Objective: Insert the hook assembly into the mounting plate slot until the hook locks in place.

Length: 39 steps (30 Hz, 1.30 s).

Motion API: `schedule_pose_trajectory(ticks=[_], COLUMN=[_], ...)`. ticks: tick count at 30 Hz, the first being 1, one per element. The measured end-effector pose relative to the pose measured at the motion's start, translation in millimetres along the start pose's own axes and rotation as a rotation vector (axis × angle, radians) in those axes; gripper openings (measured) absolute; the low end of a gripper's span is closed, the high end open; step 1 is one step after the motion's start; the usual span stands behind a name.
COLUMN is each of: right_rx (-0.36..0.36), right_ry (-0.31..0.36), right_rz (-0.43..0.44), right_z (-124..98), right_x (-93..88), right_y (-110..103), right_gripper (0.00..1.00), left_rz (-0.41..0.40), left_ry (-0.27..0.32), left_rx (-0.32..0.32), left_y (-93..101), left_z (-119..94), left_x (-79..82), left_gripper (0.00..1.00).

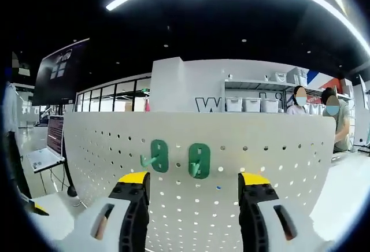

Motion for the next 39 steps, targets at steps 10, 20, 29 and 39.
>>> schedule_pose_trajectory(ticks=[10,20,29,39], right_rx=[0.092,0.135,0.164,0.180], right_ry=[-0.007,-0.028,-0.053,-0.070], right_rz=[0.010,-0.007,-0.002,0.006], right_z=[-17,-45,-65,-87], right_x=[-8.8,-25.3,-40.4,-55.0], right_y=[0,-7,-10,-13], right_gripper=[0.59,0.61,0.63,0.64], left_rz=[-0.002,-0.005,-0.012,-0.011], left_ry=[0.003,0.008,0.016,0.017], left_rx=[0.001,0.002,0.007,0.005], left_y=[0.2,0.3,-0.6,-0.9], left_z=[-1,-1,-1,-2], left_x=[0.6,1.4,2.5,3.1], left_gripper=[0.85,0.85,0.85,0.85])
Point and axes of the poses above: the point that each gripper's makers call its tool centre point, and the gripper's own axes: z roughly forward along the fingers, y roughly to its right, x roughly out of its top, the point moved 8 cm from there along -z, roughly backward along the fingers, and after that the axes turned 3 degrees about z, right-handed, at the moved point
